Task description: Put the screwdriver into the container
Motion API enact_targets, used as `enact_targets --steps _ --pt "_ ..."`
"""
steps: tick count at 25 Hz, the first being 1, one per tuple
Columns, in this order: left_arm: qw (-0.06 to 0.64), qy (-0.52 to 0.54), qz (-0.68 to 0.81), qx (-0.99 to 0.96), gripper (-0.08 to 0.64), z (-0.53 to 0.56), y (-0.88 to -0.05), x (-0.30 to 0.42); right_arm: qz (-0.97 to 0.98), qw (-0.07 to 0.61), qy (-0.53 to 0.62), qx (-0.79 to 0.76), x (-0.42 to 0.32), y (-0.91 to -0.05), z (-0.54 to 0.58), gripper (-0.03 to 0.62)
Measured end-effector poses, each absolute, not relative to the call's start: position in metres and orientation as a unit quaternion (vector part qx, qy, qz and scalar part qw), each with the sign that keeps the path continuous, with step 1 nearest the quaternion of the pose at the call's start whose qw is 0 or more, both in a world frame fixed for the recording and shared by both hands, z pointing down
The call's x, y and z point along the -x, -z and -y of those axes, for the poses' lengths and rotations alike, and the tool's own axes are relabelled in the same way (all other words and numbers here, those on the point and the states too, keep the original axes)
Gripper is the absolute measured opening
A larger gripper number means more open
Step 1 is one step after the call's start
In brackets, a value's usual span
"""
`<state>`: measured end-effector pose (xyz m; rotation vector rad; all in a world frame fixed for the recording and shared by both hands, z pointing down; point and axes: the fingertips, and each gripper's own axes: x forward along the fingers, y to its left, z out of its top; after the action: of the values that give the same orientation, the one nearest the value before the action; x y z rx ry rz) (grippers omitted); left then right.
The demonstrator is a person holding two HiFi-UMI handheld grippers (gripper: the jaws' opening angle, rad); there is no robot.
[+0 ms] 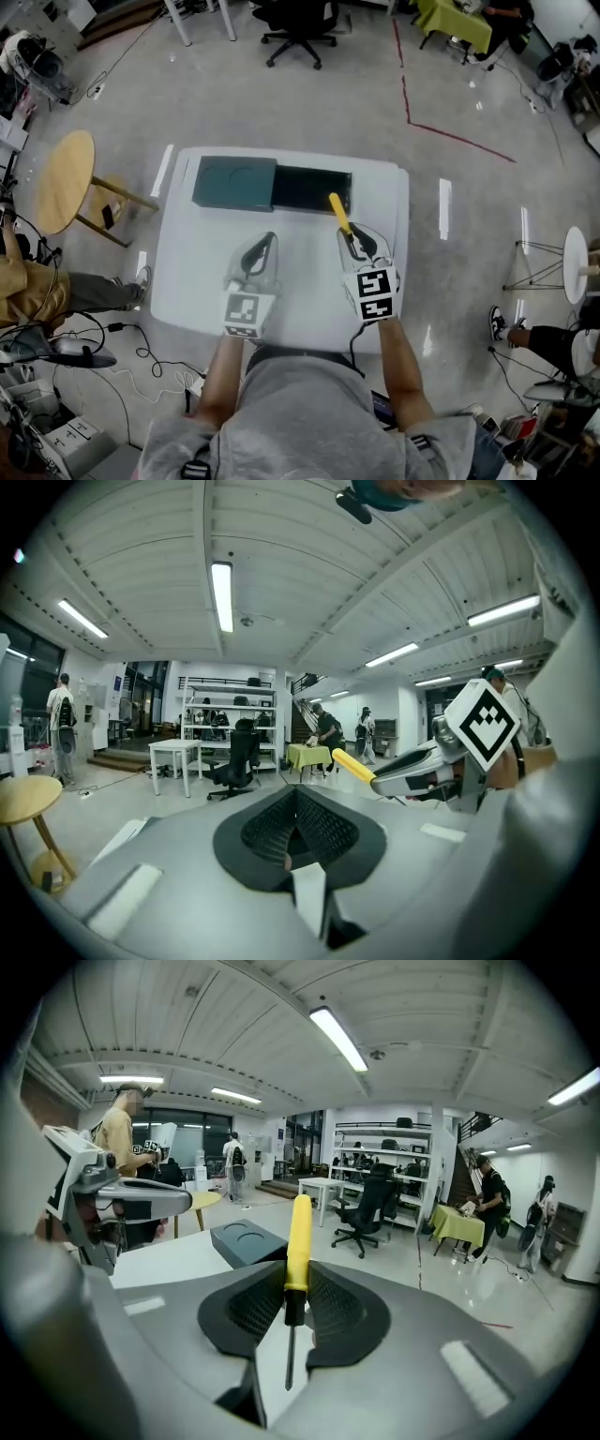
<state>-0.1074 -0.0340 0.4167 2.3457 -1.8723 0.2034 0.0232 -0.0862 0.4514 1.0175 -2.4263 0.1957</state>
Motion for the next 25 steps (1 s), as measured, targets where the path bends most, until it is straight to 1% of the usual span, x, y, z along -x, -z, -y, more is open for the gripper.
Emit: enact_targets --steps 14,25 --pt "0.115 -0.084 0.634 -0.76 0.011 0.095 -0.466 0.155 0.896 0.314 -0.038 -0.31 0.043 -0.501 0.161 0.08" --pt "0.155 -0.094 0.637 -0.749 0.011 0.128 -0.511 0.178 0.895 0.359 -0.042 -0.26 0.086 -0.557 0.201 0.08"
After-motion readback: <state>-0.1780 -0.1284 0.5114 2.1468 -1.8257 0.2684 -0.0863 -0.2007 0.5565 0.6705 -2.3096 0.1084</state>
